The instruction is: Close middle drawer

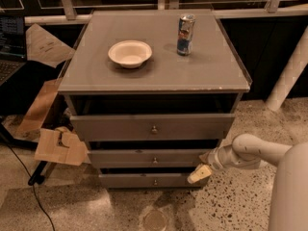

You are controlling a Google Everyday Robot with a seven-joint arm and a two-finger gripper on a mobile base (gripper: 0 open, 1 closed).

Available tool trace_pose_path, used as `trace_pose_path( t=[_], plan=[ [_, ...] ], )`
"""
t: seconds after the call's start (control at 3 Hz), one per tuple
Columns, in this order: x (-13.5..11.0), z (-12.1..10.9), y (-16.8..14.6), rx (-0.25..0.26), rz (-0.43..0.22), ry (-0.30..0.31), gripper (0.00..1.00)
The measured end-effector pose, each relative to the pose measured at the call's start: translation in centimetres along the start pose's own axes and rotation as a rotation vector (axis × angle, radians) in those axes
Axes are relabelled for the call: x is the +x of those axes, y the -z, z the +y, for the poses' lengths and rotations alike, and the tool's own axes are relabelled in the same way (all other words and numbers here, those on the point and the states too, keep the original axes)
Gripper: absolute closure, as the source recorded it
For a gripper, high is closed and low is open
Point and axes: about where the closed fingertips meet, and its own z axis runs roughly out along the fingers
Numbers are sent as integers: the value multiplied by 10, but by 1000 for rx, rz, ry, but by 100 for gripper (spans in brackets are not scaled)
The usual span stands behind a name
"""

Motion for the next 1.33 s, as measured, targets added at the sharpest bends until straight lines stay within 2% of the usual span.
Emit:
trace_pose_path(
  t=[0.67, 1.0, 1.33],
  plan=[
    [2, 2, 1, 0, 0, 0, 0],
    [30, 30, 9, -17, -34, -15, 0],
    [76, 72, 23, -44, -80, -64, 0]
  ],
)
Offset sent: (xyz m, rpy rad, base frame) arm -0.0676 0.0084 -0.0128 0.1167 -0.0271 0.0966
